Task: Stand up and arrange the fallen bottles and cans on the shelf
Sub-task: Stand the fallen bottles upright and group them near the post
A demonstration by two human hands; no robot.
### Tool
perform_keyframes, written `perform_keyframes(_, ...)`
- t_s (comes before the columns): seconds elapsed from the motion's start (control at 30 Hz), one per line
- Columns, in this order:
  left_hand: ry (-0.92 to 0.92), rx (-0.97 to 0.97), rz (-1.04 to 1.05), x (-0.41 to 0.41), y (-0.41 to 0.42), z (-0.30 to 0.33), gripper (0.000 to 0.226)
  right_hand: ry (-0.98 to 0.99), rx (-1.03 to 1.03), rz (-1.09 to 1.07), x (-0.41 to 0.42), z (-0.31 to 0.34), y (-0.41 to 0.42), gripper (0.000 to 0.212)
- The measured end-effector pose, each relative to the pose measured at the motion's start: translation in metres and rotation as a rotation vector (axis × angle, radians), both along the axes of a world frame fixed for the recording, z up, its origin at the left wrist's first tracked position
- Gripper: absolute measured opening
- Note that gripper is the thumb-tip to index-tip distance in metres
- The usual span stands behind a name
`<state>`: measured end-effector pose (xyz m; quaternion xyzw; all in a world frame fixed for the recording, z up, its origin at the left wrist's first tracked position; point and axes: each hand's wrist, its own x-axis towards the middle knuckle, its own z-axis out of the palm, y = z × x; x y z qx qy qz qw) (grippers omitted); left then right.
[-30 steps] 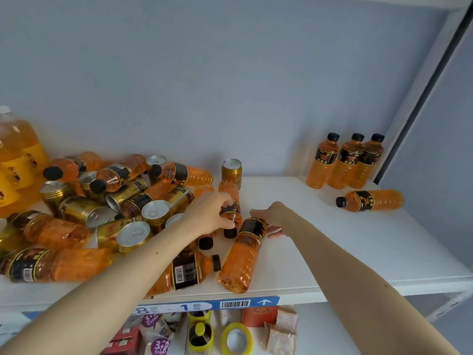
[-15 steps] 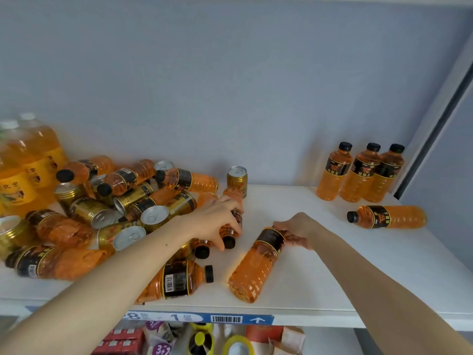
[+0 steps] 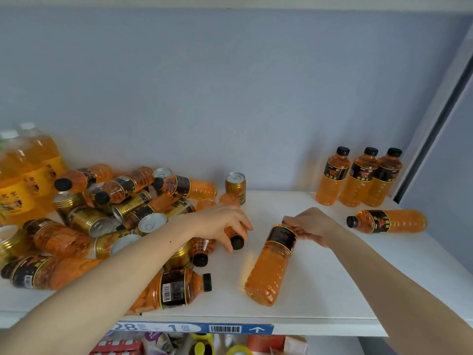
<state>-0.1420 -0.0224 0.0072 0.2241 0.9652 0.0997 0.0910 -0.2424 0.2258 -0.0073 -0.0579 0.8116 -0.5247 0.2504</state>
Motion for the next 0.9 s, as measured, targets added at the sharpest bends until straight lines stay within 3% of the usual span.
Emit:
perform_keyframes(0.07,0.048,0.135,-0.020,-0.006,0.000,0.002,0.039,0.053,0.000,0.005,-0.005,0.010,0.002,0.034)
perform_keyframes(0.2,0.059,0.511,0.188,-0.011,0.000,0.020,0.043,0.164,0.021,0.004,-0.014,0.032,0.004,0.033)
perform_keyframes(0.4,0.137,0.965,0.410,-0.023,0.006,0.042,0.021,0.398,0.114,-0.036,-0.021,0.058,0.002,0.032)
perform_keyframes(0.63,0.075,1.017,0.462,-0.025,0.014,0.037,0.028,0.796,0.349,-0.015,-0.004,0.080,-0.008,0.040)
perform_keyframes(0.73,0.066,1.030,0.403,-0.023,0.013,0.040,0.027,0.815,0.342,0.012,0.004,0.083,-0.011,0.040)
perform_keyframes(0.9,0.116,0.949,0.357,-0.018,0.010,0.043,0.029,0.779,0.301,0.251,0.009,0.089,-0.010,0.034)
